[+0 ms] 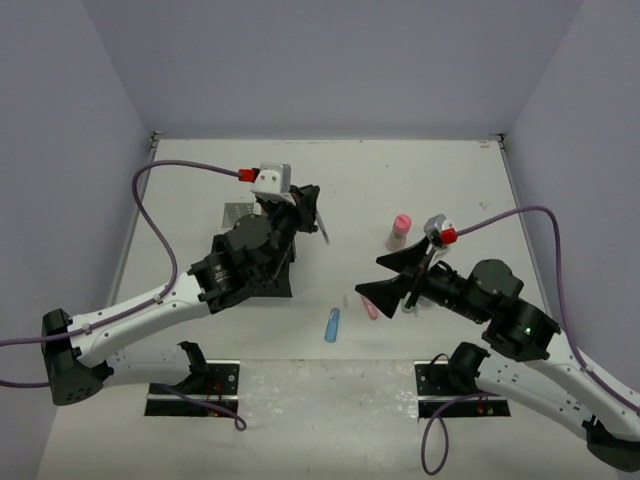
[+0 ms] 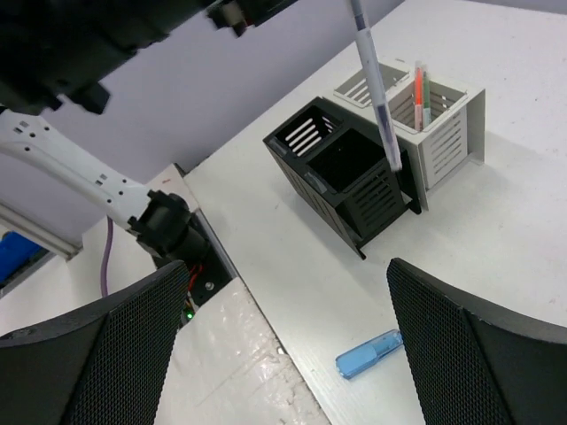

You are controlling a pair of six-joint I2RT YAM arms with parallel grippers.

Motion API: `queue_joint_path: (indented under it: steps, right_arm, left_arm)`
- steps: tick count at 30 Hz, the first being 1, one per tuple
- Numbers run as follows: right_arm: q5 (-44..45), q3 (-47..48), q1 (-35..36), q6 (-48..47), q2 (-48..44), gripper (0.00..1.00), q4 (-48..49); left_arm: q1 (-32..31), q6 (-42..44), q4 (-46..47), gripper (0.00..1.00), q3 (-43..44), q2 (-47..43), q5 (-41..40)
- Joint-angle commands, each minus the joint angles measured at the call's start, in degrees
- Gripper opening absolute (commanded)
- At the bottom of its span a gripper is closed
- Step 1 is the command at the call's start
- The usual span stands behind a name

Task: Sort the stationery into containers
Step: Place the pen in the storage box.

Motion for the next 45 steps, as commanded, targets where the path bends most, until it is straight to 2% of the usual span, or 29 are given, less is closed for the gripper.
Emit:
queue_joint_path:
  steps: [1,4,13,18,21,22,23,24,26,27,28,29,31,32,33,38,40,42,43,45]
  right_arm:
    - [3.2,-1.4,-0.1,2.4,-5.2,0.96,-1.4]
    - [3.8,-2.3,-0.1,3.1,-6.8,0.96,-3.6]
    - [2.0,-7.3,-0.2,5.4,-8.5,0.96,-3.9]
    - [2.9,-7.8,-0.2,6.0,-7.6,0.97,-4.2]
    - [4.3,-7.5,-0.2,6.8,-6.1,0.97,-4.8]
    - [4.8,-7.5,-0.2,7.0,-5.5,0.97,-4.9]
    - [5.1,-7.4,-0.2,7.2,-4.9,0.97,-4.9]
    - [5.5,-7.3,-0.2,7.3,-4.2,0.97,-5.1]
    - [6.5,-6.6,-0.1,7.5,-2.8,0.97,-5.9]
    - [7.0,-6.3,-0.2,7.6,-2.2,0.97,-6.6]
    - [8.4,-6.1,-0.2,8.0,-1.6,0.97,-7.2]
    - [10.1,-5.9,-0.2,8.6,-1.1,0.97,-7.8]
    - [13.5,-4.9,-0.2,9.7,0.8,0.97,-9.3]
    - [15.9,-4.0,-0.2,12.0,1.9,0.99,-13.0]
    - [20.0,-1.9,-0.3,13.2,5.1,0.99,-15.8]
    - [28.5,5.2,-1.6,16.6,15.0,0.99,-27.4]
    - [32.8,6.4,-4.0,18.0,18.1,0.98,-31.0]
    - [32.4,6.0,-7.0,18.1,18.7,0.89,-32.9]
    - [30.7,6.0,-8.8,17.4,19.1,0.88,-32.8]
    - [28.0,5.2,-12.9,16.0,20.3,0.69,-32.7]
  left_arm:
    - [4.7,7.9,2.1,0.00,2.4,2.5,-11.9]
    - [9.4,9.7,4.8,0.00,2.7,4.6,-12.9]
    - [21.5,5.8,8.2,0.00,0.0,10.2,-9.3]
    - [23.7,-0.6,6.6,0.00,-2.5,13.4,-4.5]
    - [23.7,-3.8,6.2,0.00,-4.3,14.9,-4.9]
    - [23.7,-4.6,6.0,0.04,-4.8,15.2,-5.1]
    - [23.7,-4.8,6.1,0.14,-5.3,15.4,-5.0]
    - [23.8,-5.0,6.1,0.25,-5.7,15.5,-5.0]
    - [23.9,-5.6,6.1,0.56,-6.7,15.4,-5.2]
    - [23.8,-5.7,6.0,0.59,-6.9,15.2,-5.3]
    - [23.8,-6.1,5.3,0.70,-6.8,14.9,-5.4]
    - [23.8,-6.7,4.3,0.84,-6.5,14.5,-5.6]
    - [23.7,-7.7,2.3,0.90,-5.9,13.4,-5.2]
    - [23.7,-8.4,-0.3,0.97,-5.5,11.6,-4.3]
    - [23.7,-9.6,-2.7,0.99,-4.5,10.4,-2.4]
    - [22.4,-14.4,-20.3,1.00,1.9,6.6,8.2]
    - [17.9,-14.7,-26.3,1.00,3.4,6.7,11.1]
    - [13.4,-13.9,-28.9,1.00,4.5,7.0,10.5]
    - [11.4,-14.1,-30.6,1.00,5.2,7.2,9.7]
    - [7.1,-15.7,-34.8,1.00,5.6,7.7,8.3]
